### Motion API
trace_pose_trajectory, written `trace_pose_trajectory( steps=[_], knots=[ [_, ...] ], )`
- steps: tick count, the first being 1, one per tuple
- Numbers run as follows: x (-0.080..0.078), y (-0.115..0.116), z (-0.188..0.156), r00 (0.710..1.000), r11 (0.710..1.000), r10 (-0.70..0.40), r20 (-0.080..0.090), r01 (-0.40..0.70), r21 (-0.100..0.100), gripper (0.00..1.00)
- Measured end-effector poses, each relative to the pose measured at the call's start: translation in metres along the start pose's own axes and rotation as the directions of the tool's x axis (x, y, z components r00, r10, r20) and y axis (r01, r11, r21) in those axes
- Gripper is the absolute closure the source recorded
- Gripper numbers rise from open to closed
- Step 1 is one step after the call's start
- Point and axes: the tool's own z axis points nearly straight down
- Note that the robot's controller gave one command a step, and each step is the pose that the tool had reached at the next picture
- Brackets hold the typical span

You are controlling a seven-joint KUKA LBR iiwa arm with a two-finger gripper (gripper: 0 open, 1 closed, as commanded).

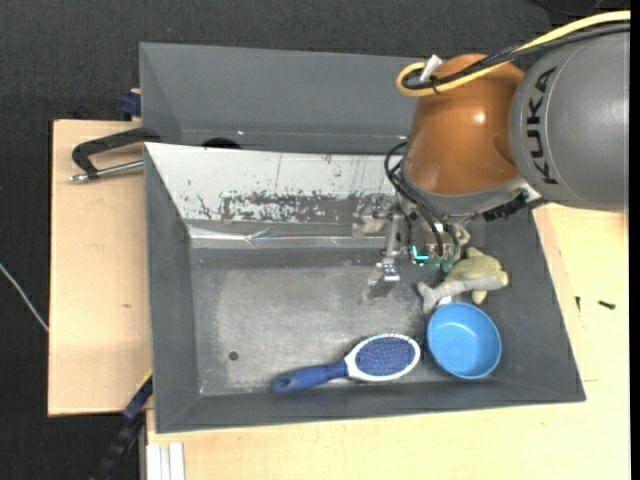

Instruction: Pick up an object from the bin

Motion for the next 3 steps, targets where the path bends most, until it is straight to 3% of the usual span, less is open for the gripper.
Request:
trace_pose_trajectory(
  steps=[1, 2, 3],
  knots=[
    [0.003, -0.096, 0.09, 0.929, 0.929, -0.369, 0.002, 0.369, 0.003, 0.0],
    [0.05, -0.149, 0.11, 0.699, 0.7, -0.715, 0.008, 0.715, 0.009, 0.0],
    [0.048, -0.043, 0.085, 0.524, 0.524, -0.852, 0.01, 0.852, 0.009, 0.0]
  ],
)
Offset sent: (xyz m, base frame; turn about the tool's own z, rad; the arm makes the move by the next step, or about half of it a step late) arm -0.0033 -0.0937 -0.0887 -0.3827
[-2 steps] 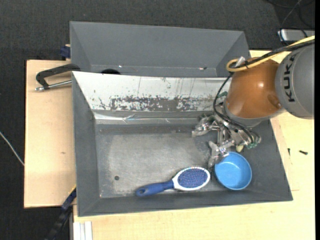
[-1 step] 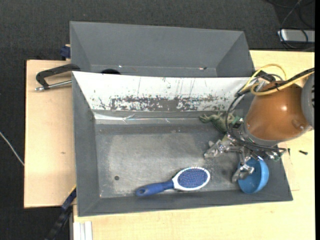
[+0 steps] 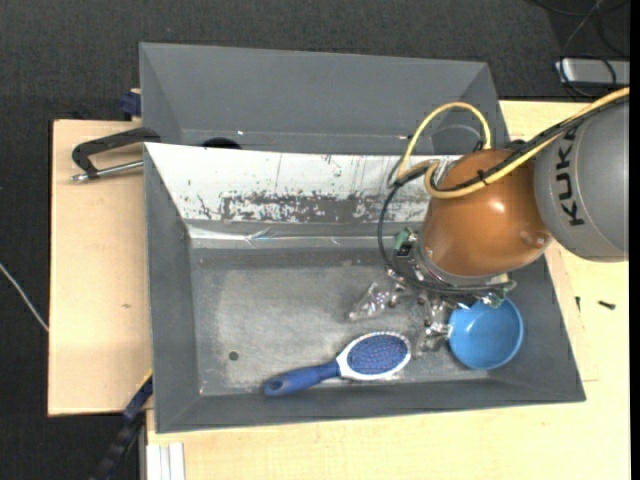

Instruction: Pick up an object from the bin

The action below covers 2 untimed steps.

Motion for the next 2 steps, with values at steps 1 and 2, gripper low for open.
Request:
trace_pose_trajectory(
  steps=[1, 2],
  knots=[
    [-0.0301, 0.0259, 0.0245, 0.996, 0.996, -0.091, -0.009, 0.091, -0.002, 0.0],
    [-0.0303, 0.0247, 0.0229, 0.996, 0.996, -0.086, -0.007, 0.086, 0.0, 1.0]
  ],
)
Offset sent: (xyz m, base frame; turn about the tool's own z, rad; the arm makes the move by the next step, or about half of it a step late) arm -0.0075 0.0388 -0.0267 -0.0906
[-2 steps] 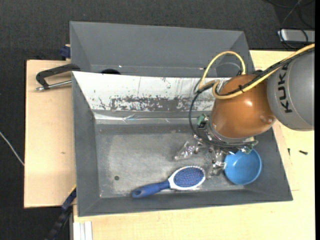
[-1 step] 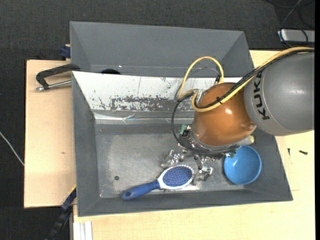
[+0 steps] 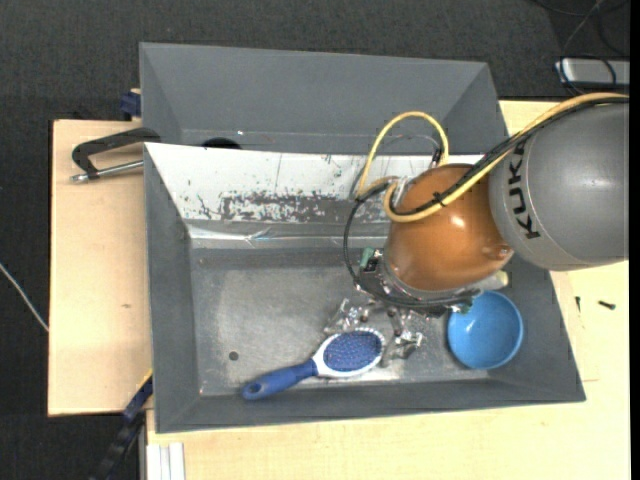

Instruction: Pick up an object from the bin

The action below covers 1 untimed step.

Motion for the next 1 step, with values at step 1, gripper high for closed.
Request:
trace_pose_trajectory(
  steps=[1],
  knots=[
    [-0.0212, 0.0172, -0.1353, 1.0, 1.0, 0.0, 0.009, 0.0, 0.007, 1.0]
  ],
)
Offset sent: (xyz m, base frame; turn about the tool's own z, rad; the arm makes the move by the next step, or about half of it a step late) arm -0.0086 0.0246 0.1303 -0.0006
